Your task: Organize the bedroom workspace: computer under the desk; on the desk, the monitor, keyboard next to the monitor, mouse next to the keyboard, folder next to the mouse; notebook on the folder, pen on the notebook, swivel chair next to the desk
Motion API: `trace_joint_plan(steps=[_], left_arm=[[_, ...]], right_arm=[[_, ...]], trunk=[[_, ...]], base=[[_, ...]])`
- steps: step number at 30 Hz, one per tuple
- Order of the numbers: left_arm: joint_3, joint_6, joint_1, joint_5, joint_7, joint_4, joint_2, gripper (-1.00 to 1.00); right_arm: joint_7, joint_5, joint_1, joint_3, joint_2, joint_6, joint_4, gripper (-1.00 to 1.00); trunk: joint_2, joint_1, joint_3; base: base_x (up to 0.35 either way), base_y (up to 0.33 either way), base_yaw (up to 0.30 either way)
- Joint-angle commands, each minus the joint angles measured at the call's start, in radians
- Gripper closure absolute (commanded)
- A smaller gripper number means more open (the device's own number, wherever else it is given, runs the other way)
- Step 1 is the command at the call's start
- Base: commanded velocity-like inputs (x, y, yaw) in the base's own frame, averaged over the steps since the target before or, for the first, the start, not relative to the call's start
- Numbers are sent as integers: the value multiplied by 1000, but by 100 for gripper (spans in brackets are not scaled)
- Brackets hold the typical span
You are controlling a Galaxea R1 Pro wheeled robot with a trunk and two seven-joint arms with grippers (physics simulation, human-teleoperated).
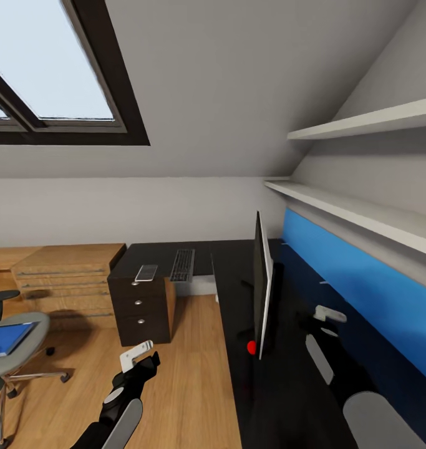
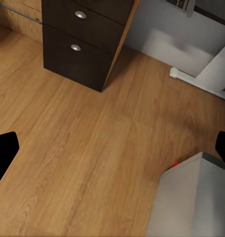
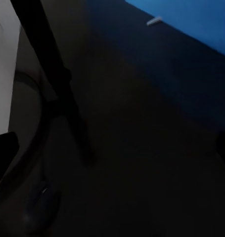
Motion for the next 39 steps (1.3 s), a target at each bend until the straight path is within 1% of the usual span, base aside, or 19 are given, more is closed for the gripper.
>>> trace_joint_plan(steps=[1, 2, 6, 8, 17, 19, 22, 23, 26, 29, 34, 39], left_arm=[[-3, 3, 0, 4, 7, -1, 1, -100], [-4, 3, 0, 4, 7, -1, 1, -100], [-7, 3, -1, 4, 7, -1, 1, -100], [-10, 2, -1, 4, 7, 2, 1, -100], [-21, 1, -1, 3, 7, 3, 1, -100], [-25, 0, -1, 3, 7, 4, 1, -100], [-27, 0, -1, 3, 7, 4, 0, -100], [-39, 0, -1, 4, 7, 5, 0, -100], [-52, 1, -1, 4, 7, 15, 0, -100], [-64, 0, -1, 2, 6, 40, 0, -100], [-70, 0, -1, 1, 7, 48, -2, -100], [-70, 0, 0, 2, 8, 27, -2, -100]], right_arm=[[-5, -6, -26, 1, -2, 3, 32, -100], [-4, -7, -75, 1, -8, 2, 100, -100], [2, -9, -156, 2, -21, 0, 219, -100], [28, -10, -205, 7, -25, -6, 297, -100], [46, -11, -218, 15, -23, -2, 315, -100], [66, -10, -218, 16, -23, -3, 318, -100], [72, -10, -219, 16, -23, -4, 319, -100], [75, -10, -219, 15, -23, -3, 321, -100], [79, -11, -219, 15, -22, -4, 327, -100], [82, -9, -219, 16, -22, -12, 364, -100], [84, -8, -219, 16, -22, -17, 387, -100], [84, -8, -219, 16, -19, -17, 390, -100]], trunk=[[-1, 0, -1], [-1, 0, -1], [-1, 0, -1], [-1, 0, -1], [-1, 0, -1], [-1, 0, -1], [-1, 0, -1], [-1, 0, -1], [-1, 0, -1], [-1, 0, -1], [-1, 0, -1], [-1, 0, -1]], base=[[27, 0, 0], [17, 0, 0], [10, 0, 0], [3, 0, 0], [0, 0, 0], [0, 0, 0], [0, 0, 0], [53, 0, 0], [155, 0, 0], [191, 0, 0], [57, 0, 0], [8, 0, 1]])
